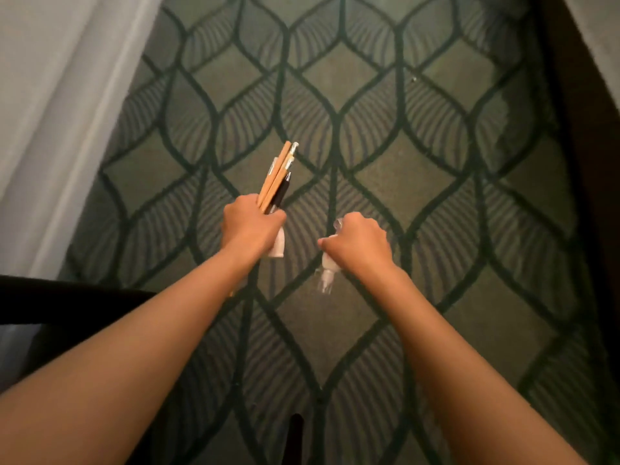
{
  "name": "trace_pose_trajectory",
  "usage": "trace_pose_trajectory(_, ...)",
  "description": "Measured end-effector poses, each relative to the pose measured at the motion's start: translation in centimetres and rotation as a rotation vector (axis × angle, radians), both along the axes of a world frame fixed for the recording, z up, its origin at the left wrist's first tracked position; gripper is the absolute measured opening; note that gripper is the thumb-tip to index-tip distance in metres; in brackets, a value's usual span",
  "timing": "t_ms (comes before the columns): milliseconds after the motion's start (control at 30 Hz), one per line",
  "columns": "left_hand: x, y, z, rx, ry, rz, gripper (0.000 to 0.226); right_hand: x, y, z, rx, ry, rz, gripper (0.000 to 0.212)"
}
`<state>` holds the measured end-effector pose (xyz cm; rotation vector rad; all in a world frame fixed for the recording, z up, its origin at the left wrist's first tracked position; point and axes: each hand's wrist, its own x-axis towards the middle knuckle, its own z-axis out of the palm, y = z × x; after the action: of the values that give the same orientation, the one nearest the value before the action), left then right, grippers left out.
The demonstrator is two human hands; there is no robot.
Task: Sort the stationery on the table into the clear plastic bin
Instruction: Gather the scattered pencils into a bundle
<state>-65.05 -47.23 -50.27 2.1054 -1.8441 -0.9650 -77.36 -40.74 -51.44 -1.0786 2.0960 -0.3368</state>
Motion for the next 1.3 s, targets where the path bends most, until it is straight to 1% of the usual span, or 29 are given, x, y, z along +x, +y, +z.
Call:
trace_pose_trajectory(100, 0.6, -0.2, 6.7, -0.054, 0.059, 0.05, 0.018, 0.0, -0.8, 6.8, -0.085, 0.035, 0.027, 0.024)
trace_pose_trajectory(167, 1.0, 0.3, 10.6, -0.061, 0.102, 0.083, 0.023, 0.5, -0.9, 11.0, -0.121, 0.037, 0.046, 0.027)
trace_pose_trajectory(300, 2.9, 1.9, 19.0, -0.084, 0.166, 0.154, 0.024, 2.3, 0.2, 19.8, -0.226, 0.061, 0.114, 0.035)
trace_pose_trajectory(400, 4.8, 3.4, 24.5, -0.024, 0.295, 0.18, 0.018, 3.8, 1.2, 25.4, -0.332, 0.119, 0.131, 0.03)
trace_pose_trajectory(433, 5.3, 4.0, 26.3, -0.011, 0.327, 0.189, 0.014, 4.4, 1.6, 27.1, -0.348, 0.12, 0.141, 0.029)
trace_pose_trajectory(467, 5.9, 4.6, 28.0, -0.009, 0.351, 0.196, 0.015, 5.1, 2.0, 28.8, -0.358, 0.114, 0.152, 0.03)
trace_pose_trajectory(533, 7.6, 6.0, 31.8, -0.025, 0.414, 0.215, 0.019, 6.7, 2.8, 32.4, -0.395, 0.104, 0.186, 0.034)
trace_pose_trajectory(633, 10.0, 8.2, 36.8, -0.043, 0.482, 0.228, 0.016, 8.9, 4.2, 37.1, -0.431, 0.083, 0.219, 0.037)
trace_pose_trajectory(700, 12.4, 10.1, 39.6, -0.066, 0.49, 0.238, 0.016, 11.0, 5.2, 39.7, -0.445, 0.058, 0.254, 0.038)
trace_pose_trajectory(800, 17.1, 13.0, 42.7, -0.099, 0.468, 0.268, 0.015, 15.4, 6.3, 42.2, -0.466, -0.041, 0.316, 0.039)
trace_pose_trajectory(900, 23.3, 15.8, 44.5, -0.113, 0.428, 0.344, 0.027, 21.7, 7.5, 43.6, -0.476, -0.183, 0.433, 0.028)
trace_pose_trajectory(933, 23.4, 16.1, 44.7, -0.093, 0.406, 0.357, 0.028, 22.1, 7.7, 43.7, -0.467, -0.195, 0.453, 0.024)
trace_pose_trajectory(967, 27.7, 17.8, 45.3, -0.119, 0.38, 0.424, 0.029, 26.5, 8.4, 44.2, -0.452, -0.207, 0.554, 0.021)
trace_pose_trajectory(1033, 30.2, 18.9, 45.7, -0.106, 0.332, 0.473, 0.031, 29.5, 9.1, 44.4, -0.426, -0.246, 0.6, 0.02)
trace_pose_trajectory(1100, 36.3, 21.5, 46.2, -0.144, 0.249, 0.575, 0.033, 36.0, 10.2, 44.8, -0.371, -0.307, 0.724, 0.021)
trace_pose_trajectory(1167, 41.8, 24.1, 46.5, -0.166, 0.15, 0.687, 0.03, 42.1, 11.4, 45.1, -0.352, -0.339, 0.839, 0.018)
trace_pose_trajectory(1233, 46.3, 26.4, 46.4, -0.155, 0.041, 0.768, 0.036, 47.0, 12.5, 45.0, -0.34, -0.345, 0.916, 0.018)
trace_pose_trajectory(1300, 50.3, 28.7, 45.9, -0.146, -0.05, 0.835, 0.042, 51.6, 13.6, 44.4, -0.331, -0.322, 0.995, 0.028)
